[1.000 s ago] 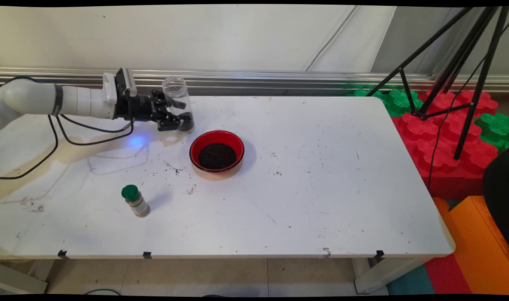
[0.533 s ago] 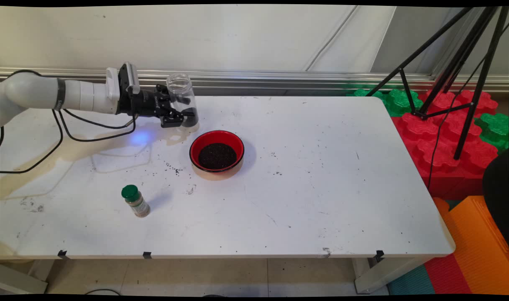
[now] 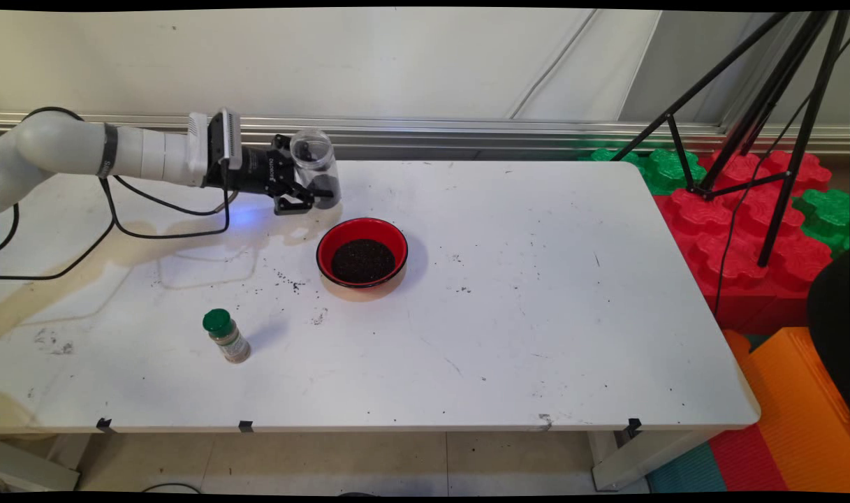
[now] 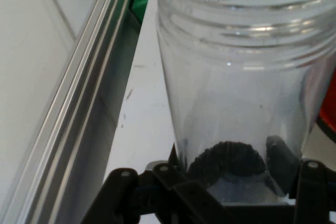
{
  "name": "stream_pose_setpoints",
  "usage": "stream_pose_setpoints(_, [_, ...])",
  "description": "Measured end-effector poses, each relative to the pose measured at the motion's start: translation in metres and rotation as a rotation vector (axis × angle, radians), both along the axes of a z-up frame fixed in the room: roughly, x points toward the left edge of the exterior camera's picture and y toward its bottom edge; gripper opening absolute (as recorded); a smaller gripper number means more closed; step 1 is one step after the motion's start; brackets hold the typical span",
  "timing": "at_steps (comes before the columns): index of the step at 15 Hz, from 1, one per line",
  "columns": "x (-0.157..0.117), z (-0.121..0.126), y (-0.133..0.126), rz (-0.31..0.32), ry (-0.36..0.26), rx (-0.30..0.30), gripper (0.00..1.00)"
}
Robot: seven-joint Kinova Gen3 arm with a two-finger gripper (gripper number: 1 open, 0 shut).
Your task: Pour the black seasoning powder in the red bowl
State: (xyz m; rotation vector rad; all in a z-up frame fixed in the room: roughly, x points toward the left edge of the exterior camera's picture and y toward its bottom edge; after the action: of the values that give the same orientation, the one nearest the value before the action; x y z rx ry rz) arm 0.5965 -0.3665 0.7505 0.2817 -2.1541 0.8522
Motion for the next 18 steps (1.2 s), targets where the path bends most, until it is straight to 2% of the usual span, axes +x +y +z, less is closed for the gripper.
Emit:
stream_pose_setpoints(4, [-0.008,0.000,-0.004,-0.082,-0.100,-0.076,0.00])
stream_pose_setpoints(13, [-0.021,-0.004,-0.012,-0.224,-0.300,-0.245,0.00])
stream_pose_setpoints(18, [-0.025,-0.007,-0.015,-0.280,-0.378,-0.323,0.00])
